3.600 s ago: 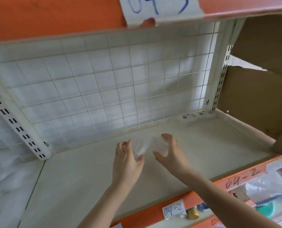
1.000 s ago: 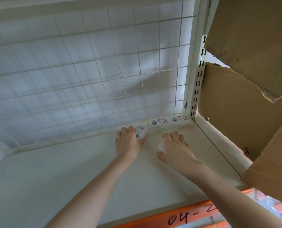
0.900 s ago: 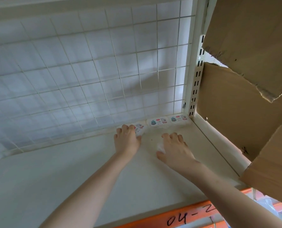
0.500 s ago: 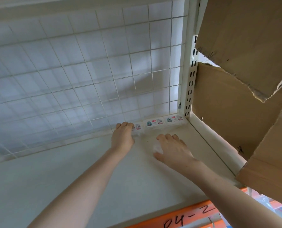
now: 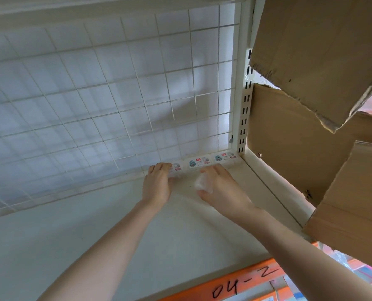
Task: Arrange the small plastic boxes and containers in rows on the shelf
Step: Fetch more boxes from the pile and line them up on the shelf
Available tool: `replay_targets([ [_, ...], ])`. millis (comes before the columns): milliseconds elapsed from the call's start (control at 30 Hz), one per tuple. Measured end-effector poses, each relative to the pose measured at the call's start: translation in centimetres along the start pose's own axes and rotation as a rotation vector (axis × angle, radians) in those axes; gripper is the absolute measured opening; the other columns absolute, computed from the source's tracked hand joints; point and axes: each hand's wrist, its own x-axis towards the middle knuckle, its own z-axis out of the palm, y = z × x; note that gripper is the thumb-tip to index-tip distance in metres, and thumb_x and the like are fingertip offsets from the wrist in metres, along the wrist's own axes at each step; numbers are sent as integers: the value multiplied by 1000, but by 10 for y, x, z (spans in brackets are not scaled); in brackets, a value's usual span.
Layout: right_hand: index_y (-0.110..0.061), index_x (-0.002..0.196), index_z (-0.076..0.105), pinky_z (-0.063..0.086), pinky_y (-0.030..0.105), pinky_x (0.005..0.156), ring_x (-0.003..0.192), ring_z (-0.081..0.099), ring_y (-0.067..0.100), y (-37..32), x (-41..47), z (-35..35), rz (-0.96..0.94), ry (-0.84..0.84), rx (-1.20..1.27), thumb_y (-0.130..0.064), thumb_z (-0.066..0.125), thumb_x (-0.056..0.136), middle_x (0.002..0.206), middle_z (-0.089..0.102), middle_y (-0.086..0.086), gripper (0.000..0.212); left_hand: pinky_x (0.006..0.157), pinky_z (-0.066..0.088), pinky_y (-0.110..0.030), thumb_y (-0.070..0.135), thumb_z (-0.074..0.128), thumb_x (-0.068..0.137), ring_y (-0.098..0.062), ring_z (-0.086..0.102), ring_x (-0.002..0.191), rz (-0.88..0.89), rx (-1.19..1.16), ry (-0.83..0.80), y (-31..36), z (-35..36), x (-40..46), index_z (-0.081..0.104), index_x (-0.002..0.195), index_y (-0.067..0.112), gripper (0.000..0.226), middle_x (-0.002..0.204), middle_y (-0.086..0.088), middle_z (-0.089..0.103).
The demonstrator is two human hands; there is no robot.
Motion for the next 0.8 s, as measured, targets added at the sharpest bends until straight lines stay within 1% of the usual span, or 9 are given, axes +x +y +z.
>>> replay_targets([
  [100,-24,134,40,34,13,83,113,44,10,-5,2,-6,94,87,319,-23,67,84,130,34,-5,57,89,42,-42,11,62,85,-34,50,114,42,-40,137,6,-5,-7,59,118,7,34,119,-10,60],
  [167,-28,130,41,37,15,91,116,45,10,-5,4,-8,145,126,586,-23,72,80,127,36,-5,59,88,45,-39,17,60,86,-30,55,107,109,-223,226,12,-10,-17,61,112,7,28,111,-8,63],
  [233,-29,129,41,40,11,90,120,47,12,-4,5,-10,129,127,792,-22,71,82,129,37,-2,56,93,42,-31,28,55,91,-17,54,111,117,-458,132,19,-19,-30,58,118,12,31,117,1,59],
  [333,-31,129,43,44,9,89,123,47,7,-3,5,-8,60,87,924,-30,66,87,134,43,-5,48,95,37,-20,41,59,86,-5,49,114,136,-580,-95,25,-27,-45,47,131,17,53,125,11,51],
  [433,-28,124,47,46,18,92,121,52,9,-1,5,-1,40,21,1006,-30,64,84,127,54,-3,44,86,40,-16,28,73,79,-7,52,110,78,-610,-137,24,-26,-50,44,133,18,62,123,9,54],
  [567,-28,122,48,44,21,97,121,50,6,3,6,4,72,-62,916,-16,68,85,127,54,-10,44,80,36,-15,15,78,74,-9,49,104,-35,-586,-32,16,-24,-54,44,133,16,69,124,6,49],
  [633,-24,125,45,44,19,94,118,49,6,3,7,7,104,-93,808,-8,66,85,126,52,-10,47,81,36,-15,9,78,72,-10,48,102,-70,-554,-4,14,-24,-55,45,132,13,69,122,6,46],
  [733,-15,129,45,47,20,90,114,53,10,1,8,14,139,-75,646,-6,66,84,122,53,-3,51,89,42,-26,6,79,69,-16,48,109,-67,-478,13,10,-22,-55,48,129,11,68,124,2,45],
  [800,-12,129,47,45,15,86,111,53,11,0,8,20,139,-57,550,-5,65,85,118,53,-2,48,94,43,-32,4,78,69,-18,46,115,-79,-450,-8,8,-21,-56,47,129,10,68,126,-2,44],
])
